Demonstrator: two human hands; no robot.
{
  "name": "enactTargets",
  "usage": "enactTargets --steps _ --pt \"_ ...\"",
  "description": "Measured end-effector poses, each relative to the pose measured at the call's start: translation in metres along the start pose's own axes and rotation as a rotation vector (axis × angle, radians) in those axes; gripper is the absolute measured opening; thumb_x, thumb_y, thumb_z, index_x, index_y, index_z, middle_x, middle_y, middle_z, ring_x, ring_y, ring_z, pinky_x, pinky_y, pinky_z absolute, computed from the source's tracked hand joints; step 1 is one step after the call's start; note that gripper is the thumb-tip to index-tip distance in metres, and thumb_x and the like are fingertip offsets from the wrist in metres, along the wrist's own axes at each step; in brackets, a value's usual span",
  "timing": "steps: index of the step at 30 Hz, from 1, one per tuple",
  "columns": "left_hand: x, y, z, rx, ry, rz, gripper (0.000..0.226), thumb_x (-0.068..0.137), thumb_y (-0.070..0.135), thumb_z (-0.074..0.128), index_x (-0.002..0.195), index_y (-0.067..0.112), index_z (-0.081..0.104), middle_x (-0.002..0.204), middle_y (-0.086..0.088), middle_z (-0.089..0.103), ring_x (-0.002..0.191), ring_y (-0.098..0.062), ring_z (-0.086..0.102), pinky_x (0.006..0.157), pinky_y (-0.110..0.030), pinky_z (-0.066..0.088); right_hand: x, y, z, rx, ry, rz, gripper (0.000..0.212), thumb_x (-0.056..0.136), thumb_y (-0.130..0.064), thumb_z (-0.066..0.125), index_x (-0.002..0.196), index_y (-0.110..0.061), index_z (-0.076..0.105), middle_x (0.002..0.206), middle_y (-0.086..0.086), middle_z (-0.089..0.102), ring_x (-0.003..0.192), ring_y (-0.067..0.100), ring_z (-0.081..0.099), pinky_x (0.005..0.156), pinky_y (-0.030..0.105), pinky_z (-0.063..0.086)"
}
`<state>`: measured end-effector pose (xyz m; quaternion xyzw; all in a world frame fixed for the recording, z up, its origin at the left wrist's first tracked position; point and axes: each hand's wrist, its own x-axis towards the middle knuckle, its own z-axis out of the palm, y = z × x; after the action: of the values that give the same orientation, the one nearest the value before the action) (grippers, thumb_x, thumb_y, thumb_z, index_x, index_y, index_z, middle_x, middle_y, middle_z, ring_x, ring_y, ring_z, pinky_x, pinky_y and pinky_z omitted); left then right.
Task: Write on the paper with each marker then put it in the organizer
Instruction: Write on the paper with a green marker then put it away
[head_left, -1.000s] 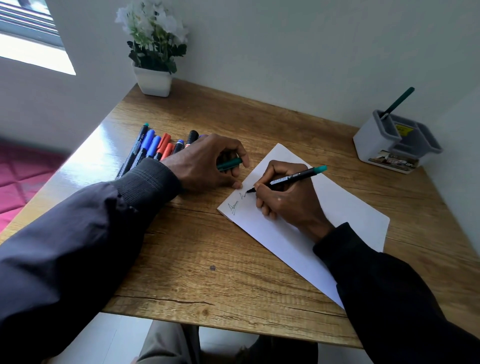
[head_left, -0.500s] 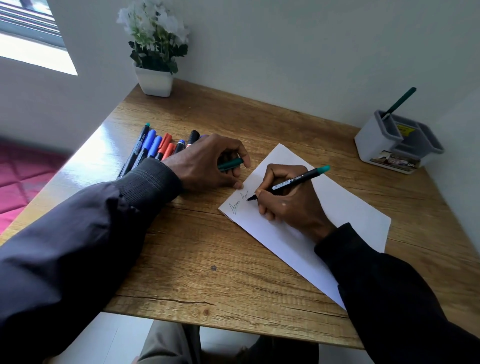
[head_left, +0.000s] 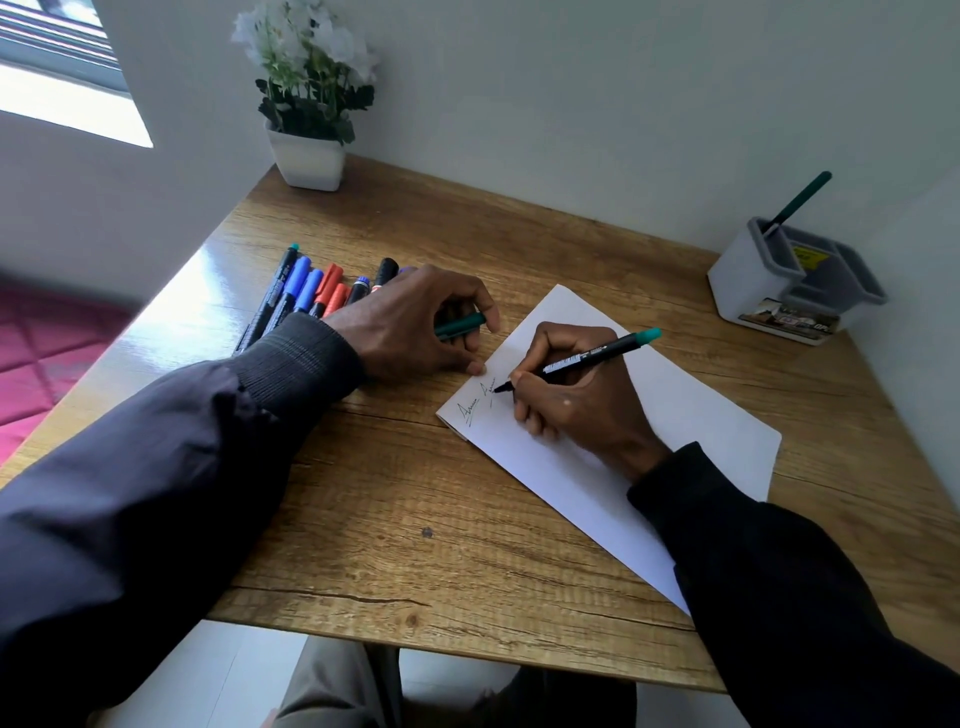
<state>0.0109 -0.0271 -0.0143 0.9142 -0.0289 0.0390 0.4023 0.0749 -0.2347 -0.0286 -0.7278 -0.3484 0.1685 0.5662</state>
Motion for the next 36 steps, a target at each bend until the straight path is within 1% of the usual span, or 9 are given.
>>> enactTargets --steps 2,6,11,17,22,26,31,33,36 --pt "-0.0001 -0.0003 -0.0001 -0.003 -0.003 -0.003 0.039 0.076 0.023 0.084 0.110 0.026 0.066 0.101 0.007 0.071 0.094 0.001 0.066 0.079 -0.004 0.051 -0.0003 -0.0011 0.0001 -0.014 -0.045 -0.017 0.027 0.086 0.014 0.066 0.067 -0.004 0.060 0.055 0.019 0.064 0.039 0.022 0.057 0.040 0.020 0.041" --pt "0.0000 -0.0013 -0.0004 0.002 -0.003 -0.003 0.038 0.077 0.024 0.084 0.110 0.027 0.066 0.101 0.007 0.070 0.094 0.000 0.066 0.078 -0.004 0.050 0.0019 -0.0016 0.0020 -0.072 -0.087 -0.049 0.028 0.082 0.011 0.070 0.065 -0.011 0.062 0.054 0.004 0.065 0.041 0.012 0.060 0.045 0.019 0.043" --pt "0.0006 -0.0014 0.0002 0.008 -0.002 -0.004 0.039 0.077 0.024 0.083 0.112 0.026 0.066 0.105 0.007 0.070 0.098 -0.002 0.066 0.078 -0.002 0.049 0.0004 -0.0013 0.0026 -0.034 0.024 -0.004 0.018 0.087 0.010 0.066 0.072 0.003 0.061 0.056 0.016 0.065 0.040 0.016 0.060 0.039 0.021 0.042" --pt "0.0004 -0.0026 0.0005 -0.010 -0.011 -0.002 0.038 0.077 0.022 0.084 0.110 0.025 0.066 0.099 0.007 0.071 0.093 0.001 0.066 0.083 -0.008 0.053 0.0009 0.0008 0.0013 -0.010 0.013 0.007 0.018 0.086 0.008 0.065 0.070 0.002 0.059 0.056 0.022 0.064 0.038 0.025 0.057 0.039 0.023 0.041" --pt "0.0017 -0.0042 0.0012 -0.008 0.001 0.002 0.037 0.076 0.025 0.085 0.108 0.030 0.066 0.098 0.008 0.071 0.092 0.003 0.066 0.078 -0.004 0.051 0.0003 0.0009 0.0011 -0.013 -0.022 -0.014 0.015 0.082 0.004 0.067 0.069 0.004 0.059 0.055 0.020 0.064 0.037 0.022 0.057 0.039 0.021 0.041" --pt "0.0022 -0.0049 0.0014 -0.003 0.006 0.006 0.038 0.076 0.025 0.084 0.108 0.030 0.065 0.100 0.008 0.071 0.094 0.006 0.063 0.074 -0.001 0.049 0.0014 0.0026 0.0003 -0.023 -0.024 -0.016 0.015 0.082 0.006 0.067 0.070 0.006 0.058 0.054 0.018 0.064 0.037 0.023 0.056 0.039 0.020 0.040" --pt "0.0023 -0.0059 0.0008 -0.011 0.000 0.016 0.036 0.076 0.027 0.084 0.107 0.032 0.065 0.099 0.009 0.071 0.093 0.004 0.065 0.078 -0.005 0.052 0.0017 0.0023 0.0013 -0.022 -0.009 -0.018 0.014 0.080 0.001 0.066 0.070 0.007 0.058 0.053 0.016 0.064 0.036 0.022 0.057 0.038 0.020 0.040" --pt "0.0024 -0.0065 0.0008 -0.016 -0.005 0.020 0.036 0.076 0.026 0.084 0.107 0.031 0.066 0.097 0.009 0.072 0.091 0.003 0.067 0.081 -0.010 0.054 0.0020 0.0027 0.0003 -0.025 -0.024 -0.016 0.015 0.080 0.005 0.067 0.068 0.007 0.057 0.053 0.017 0.063 0.036 0.023 0.056 0.039 0.019 0.040" --pt "0.0035 -0.0072 0.0007 -0.010 -0.011 0.020 0.037 0.077 0.026 0.084 0.109 0.029 0.066 0.098 0.009 0.071 0.092 0.003 0.067 0.080 -0.008 0.053 0.0020 0.0035 -0.0001 -0.040 -0.031 -0.016 0.019 0.082 0.013 0.067 0.067 0.006 0.057 0.052 0.018 0.063 0.036 0.024 0.055 0.039 0.020 0.040"
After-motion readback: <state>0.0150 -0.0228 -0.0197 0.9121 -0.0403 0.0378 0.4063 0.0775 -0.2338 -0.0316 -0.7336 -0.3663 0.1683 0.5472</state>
